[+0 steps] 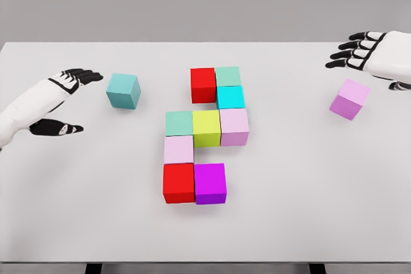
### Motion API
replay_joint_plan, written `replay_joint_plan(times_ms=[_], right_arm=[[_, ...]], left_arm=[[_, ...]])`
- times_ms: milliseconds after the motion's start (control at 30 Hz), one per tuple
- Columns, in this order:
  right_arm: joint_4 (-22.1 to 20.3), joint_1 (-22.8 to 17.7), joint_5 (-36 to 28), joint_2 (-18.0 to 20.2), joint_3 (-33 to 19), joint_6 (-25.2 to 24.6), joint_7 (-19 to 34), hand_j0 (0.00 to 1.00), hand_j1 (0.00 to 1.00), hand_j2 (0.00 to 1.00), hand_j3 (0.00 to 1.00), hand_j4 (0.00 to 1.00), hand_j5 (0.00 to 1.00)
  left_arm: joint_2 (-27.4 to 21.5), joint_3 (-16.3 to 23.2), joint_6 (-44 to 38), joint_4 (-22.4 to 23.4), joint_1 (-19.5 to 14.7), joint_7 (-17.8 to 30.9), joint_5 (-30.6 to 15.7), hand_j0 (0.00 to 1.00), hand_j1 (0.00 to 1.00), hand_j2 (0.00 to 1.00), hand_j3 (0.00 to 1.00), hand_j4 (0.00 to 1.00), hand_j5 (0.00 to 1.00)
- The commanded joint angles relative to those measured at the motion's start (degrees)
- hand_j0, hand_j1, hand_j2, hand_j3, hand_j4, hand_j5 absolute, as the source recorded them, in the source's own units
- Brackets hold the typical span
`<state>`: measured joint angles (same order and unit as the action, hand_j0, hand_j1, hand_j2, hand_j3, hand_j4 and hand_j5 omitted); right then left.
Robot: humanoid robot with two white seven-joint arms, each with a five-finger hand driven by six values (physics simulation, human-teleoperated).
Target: Assemble the squares on the desktop into the number 2
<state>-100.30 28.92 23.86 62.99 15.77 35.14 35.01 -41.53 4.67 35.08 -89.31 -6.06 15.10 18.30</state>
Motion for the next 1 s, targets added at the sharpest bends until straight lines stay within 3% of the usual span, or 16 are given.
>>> replay_joint_plan(times_ms=[0,100,167,200,233,267,300,333,367,433,467,533,600,667,833,967], right_arm=[[-0.08,0.0,-0.48,0.02,0.05,-0.14,-0.01,1.0,1.0,1.0,1.0,1.0,1.0],[0.01,-0.53,-2.15,0.99,0.22,-0.14,-0.01,1.0,1.0,1.0,1.0,1.0,1.0],[-0.08,-1.58,-2.42,2.92,2.15,-0.14,-0.01,1.0,1.0,1.0,1.0,1.0,1.0],[1.68,-1.41,-1.54,3.01,2.25,-0.14,-0.01,1.0,1.0,1.0,1.0,1.0,1.0],[6.42,-0.97,-0.22,2.84,1.81,-0.14,-0.01,1.0,1.0,1.0,1.0,1.0,1.0],[8.89,0.26,2.93,1.61,1.63,-0.14,-0.01,1.0,1.0,1.0,1.0,1.0,1.0],[9.68,2.54,6.1,-1.2,1.54,-0.14,-0.01,1.0,1.0,1.0,1.0,1.0,1.0],[11.78,4.22,9.09,-5.77,0.67,-0.14,-0.01,1.0,1.0,1.0,1.0,1.0,1.0],[13.45,4.39,9.71,-8.93,-0.56,-0.14,-0.01,1.0,1.0,1.0,1.0,1.0,1.0],[16.71,4.74,9.98,-10.96,-1.62,-0.14,-0.01,1.0,1.0,1.0,1.0,1.0,1.0],[17.76,6.15,9.98,-10.61,0.92,-0.14,-0.01,1.0,1.0,1.0,1.0,1.0,1.0],[19.79,9.58,10.24,-10.44,7.86,-0.14,-0.01,1.0,1.0,1.0,1.0,1.0,1.0],[20.4,9.67,13.84,-11.23,9.89,-0.14,-0.01,1.0,1.0,1.0,1.0,1.0,1.0],[21.37,10.02,15.42,-11.58,12.61,-0.14,-0.01,1.0,1.0,1.0,1.0,1.0,1.0],[21.81,10.9,17.36,-13.07,15.43,-0.14,-0.01,1.0,1.0,1.0,1.0,1.0,1.0],[24.88,12.3,19.38,-14.39,17.19,-0.14,-0.01,1.0,1.0,1.0,1.0,1.0,1.0]], left_arm=[[-0.13,-0.62,-0.08,0.45,0.09,0.01,-0.37,1.0,1.0,1.0,1.0,1.0,1.0],[-0.22,-1.24,-0.08,0.54,-0.18,0.01,0.07,1.0,1.0,1.0,1.0,1.0,1.0],[0.22,-4.22,-0.08,0.1,-0.44,0.1,5.07,1.0,1.0,1.0,1.0,1.0,1.0],[0.57,-5.02,-0.08,-0.07,-0.44,0.1,6.66,1.0,1.0,1.0,1.0,1.0,1.0],[0.66,-4.76,-0.08,-0.86,-0.79,0.19,6.31,1.0,1.0,1.0,1.0,1.0,1.0],[0.75,-4.58,-0.08,-3.93,-0.88,0.89,5.7,1.0,1.0,1.0,1.0,1.0,1.0],[0.75,-4.67,-0.08,-5.78,-1.05,4.13,5.08,1.0,1.0,1.0,1.0,1.0,1.0],[0.66,-4.4,-0.08,-7.37,-2.98,11.94,3.15,1.0,1.0,1.0,1.0,1.0,1.0],[0.84,-3.88,-7.89,-8.07,-5.27,19.32,2.97,1.0,1.0,1.0,1.0,1.0,1.0],[3.64,-1.86,-28.9,-8.16,-10.45,19.9,2.97,1.0,1.0,1.0,1.0,1.0,1.0],[4.44,-0.8,-37.96,-8.16,-11.34,19.9,3.15,1.0,1.0,1.0,1.0,1.0,1.0],[4.53,3.33,-50.79,-8.16,-13.35,19.9,3.15,1.0,1.0,1.0,1.0,1.0,1.0],[4.53,7.63,-59.94,-8.16,-15.64,19.9,3.15,1.0,1.0,1.0,1.0,1.0,1.0],[4.53,8.78,-63.46,-8.6,-16.61,19.9,3.15,1.0,1.0,1.0,1.0,1.0,1.0],[3.65,19.06,-63.64,-9.22,-20.83,19.9,3.32,1.0,1.0,1.0,1.0,1.0,1.0],[1.36,28.29,-63.64,-9.13,-25.49,19.9,3.41,1.0,1.0,1.0,1.0,1.0,1.0]])
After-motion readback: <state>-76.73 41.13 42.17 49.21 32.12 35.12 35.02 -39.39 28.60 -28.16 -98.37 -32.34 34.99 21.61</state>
